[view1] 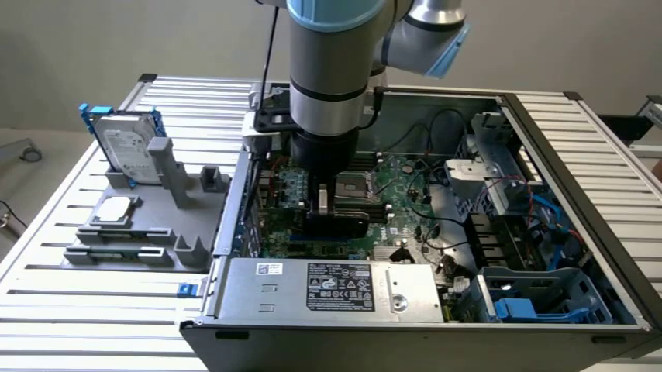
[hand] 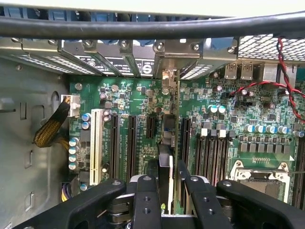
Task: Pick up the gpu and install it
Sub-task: 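Insert the gpu into the slot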
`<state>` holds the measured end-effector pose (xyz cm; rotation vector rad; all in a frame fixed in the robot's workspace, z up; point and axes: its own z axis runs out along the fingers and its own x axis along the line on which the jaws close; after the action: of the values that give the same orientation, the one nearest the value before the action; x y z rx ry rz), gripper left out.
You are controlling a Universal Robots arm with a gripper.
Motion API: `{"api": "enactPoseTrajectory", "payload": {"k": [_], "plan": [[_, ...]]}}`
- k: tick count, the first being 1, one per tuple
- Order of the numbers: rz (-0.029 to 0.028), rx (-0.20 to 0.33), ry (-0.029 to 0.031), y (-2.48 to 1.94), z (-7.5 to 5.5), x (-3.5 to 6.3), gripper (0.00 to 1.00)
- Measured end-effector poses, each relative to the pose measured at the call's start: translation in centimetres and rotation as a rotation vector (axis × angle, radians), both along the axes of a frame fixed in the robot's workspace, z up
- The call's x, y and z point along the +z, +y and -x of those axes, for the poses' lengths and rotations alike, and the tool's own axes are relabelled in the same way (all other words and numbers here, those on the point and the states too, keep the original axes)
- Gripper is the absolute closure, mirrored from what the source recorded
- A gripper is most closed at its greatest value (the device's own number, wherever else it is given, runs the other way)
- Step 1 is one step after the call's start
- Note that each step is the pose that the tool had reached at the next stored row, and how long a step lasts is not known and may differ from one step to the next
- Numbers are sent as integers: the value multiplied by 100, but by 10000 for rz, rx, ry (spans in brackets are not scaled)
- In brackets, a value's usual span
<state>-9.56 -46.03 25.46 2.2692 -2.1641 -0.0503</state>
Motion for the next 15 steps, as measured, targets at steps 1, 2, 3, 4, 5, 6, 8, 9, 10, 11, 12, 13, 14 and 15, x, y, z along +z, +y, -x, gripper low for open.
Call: {"api": "enactPoseTrajectory", "payload": {"k": [1,2,3,4,5,6,8,9,10,11,12,13,14,15], "plan": [[-8,6,-5,0,1,-3,74],[-17,13,-10,0,1,-7,74],[-24,22,-14,0,1,-10,74],[-29,30,-17,-1,1,-14,74],[-35,36,-21,-1,1,-17,74],[-41,40,-24,-1,0,-18,74],[-49,45,-28,-1,0,-19,74],[-53,45,-30,-1,0,-19,74],[-59,46,-32,-2,0,-17,74],[-77,46,-34,-1,0,-11,74],[-106,48,-32,-1,0,-2,74],[-139,49,-20,1,2,15,74],[-152,48,-17,0,2,34,73],[-167,50,-15,0,2,52,73]]}}
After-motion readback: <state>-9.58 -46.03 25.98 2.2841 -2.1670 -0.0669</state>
